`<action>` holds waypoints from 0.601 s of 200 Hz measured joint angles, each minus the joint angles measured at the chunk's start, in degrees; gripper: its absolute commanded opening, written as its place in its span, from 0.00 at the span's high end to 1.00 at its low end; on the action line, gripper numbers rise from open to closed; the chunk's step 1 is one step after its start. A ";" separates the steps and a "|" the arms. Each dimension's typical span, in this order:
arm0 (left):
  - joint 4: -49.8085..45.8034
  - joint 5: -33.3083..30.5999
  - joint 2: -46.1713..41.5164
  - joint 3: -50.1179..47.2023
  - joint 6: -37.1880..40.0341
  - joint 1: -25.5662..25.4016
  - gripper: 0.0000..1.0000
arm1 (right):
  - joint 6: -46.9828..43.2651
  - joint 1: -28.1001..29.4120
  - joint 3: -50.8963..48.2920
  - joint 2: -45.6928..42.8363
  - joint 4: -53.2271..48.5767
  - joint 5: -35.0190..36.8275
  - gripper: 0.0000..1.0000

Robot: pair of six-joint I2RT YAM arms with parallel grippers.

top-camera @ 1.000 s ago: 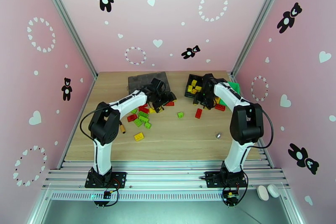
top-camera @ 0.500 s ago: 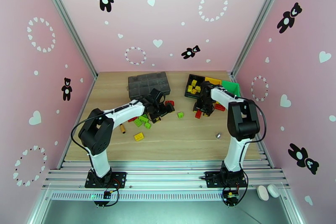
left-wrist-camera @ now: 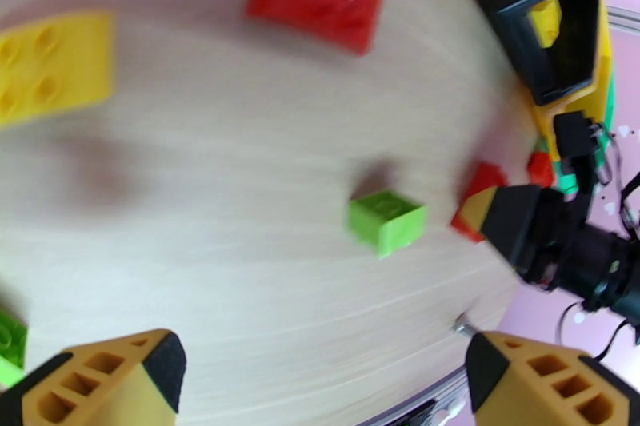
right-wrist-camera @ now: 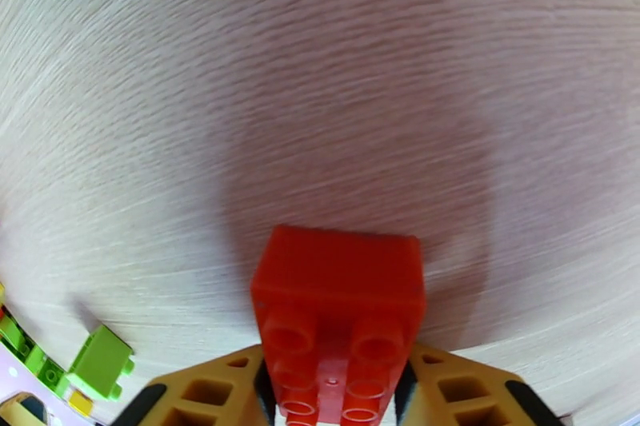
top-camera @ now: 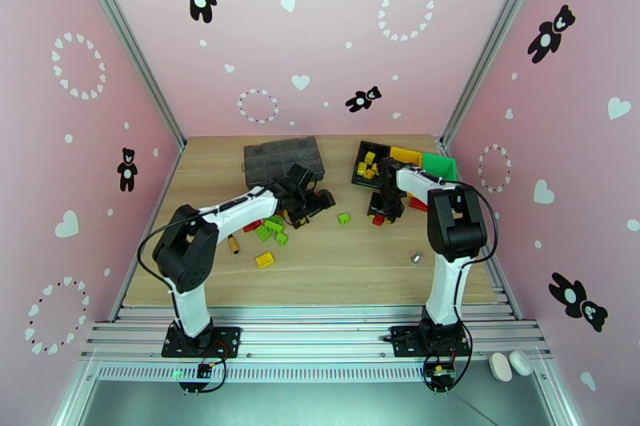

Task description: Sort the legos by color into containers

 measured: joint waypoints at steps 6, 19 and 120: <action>-0.11 0.50 1.29 1.86 0.20 0.00 0.02 | 0.04 0.00 -0.20 -0.22 0.15 0.02 0.66; -0.20 1.51 4.35 6.08 0.52 0.00 0.02 | 0.02 0.00 -1.11 -1.27 0.26 -0.15 0.67; 1.84 15.08 27.30 39.41 -1.97 -0.17 0.02 | -0.50 -4.81 3.23 -10.19 -2.40 0.35 0.69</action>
